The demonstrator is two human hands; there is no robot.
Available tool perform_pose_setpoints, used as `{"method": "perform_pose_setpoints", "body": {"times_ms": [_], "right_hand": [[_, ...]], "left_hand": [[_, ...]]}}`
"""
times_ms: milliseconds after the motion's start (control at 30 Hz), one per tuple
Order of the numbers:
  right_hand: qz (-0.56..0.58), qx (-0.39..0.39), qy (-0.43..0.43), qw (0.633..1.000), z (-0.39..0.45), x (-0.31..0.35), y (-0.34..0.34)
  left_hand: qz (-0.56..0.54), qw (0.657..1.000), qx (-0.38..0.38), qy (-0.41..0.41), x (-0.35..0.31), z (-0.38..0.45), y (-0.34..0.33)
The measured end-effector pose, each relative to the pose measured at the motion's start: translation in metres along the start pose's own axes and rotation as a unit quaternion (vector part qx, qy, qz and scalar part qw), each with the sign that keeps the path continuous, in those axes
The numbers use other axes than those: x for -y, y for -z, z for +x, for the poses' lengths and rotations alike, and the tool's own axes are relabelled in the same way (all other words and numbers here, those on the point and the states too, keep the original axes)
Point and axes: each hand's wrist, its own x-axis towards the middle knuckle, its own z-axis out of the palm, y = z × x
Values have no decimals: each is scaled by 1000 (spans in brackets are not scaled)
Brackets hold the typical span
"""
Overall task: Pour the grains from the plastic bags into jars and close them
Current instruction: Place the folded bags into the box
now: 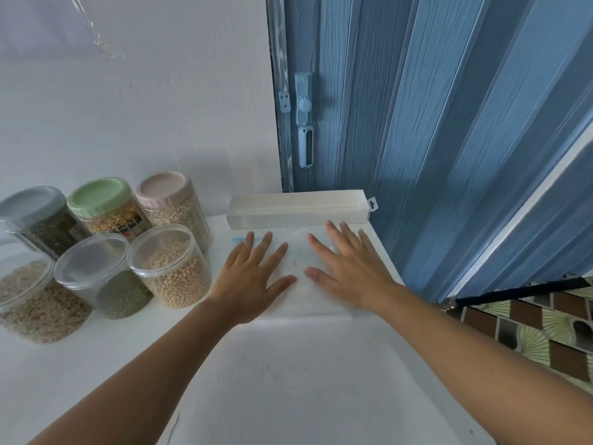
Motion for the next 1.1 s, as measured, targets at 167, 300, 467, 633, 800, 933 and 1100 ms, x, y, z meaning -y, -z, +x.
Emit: {"method": "perform_pose_setpoints", "body": {"times_ms": [167,300,467,633,800,933,1100], "right_hand": [[27,71,-34,996,5,-8,-16],[28,55,-39,997,4,-8,-26],[36,60,-44,997,9,-9,-28],[13,63,-40,997,8,-9,-23],[-64,-36,-32,997,3,3,-8],[-57,-149,63,985,-5,12,9],[26,80,81,993,-20,14,11]], "left_hand": [[-12,999,32,10,7,8,-19],[-35,999,31,18,7,6,-27],[-45,998,41,22,8,9,-27],[-43,997,60,15,10,11,-26],[-29,997,68,11,10,11,-23],[-29,997,72,11,8,10,-20],[-34,997,68,13,9,8,-12]]}}
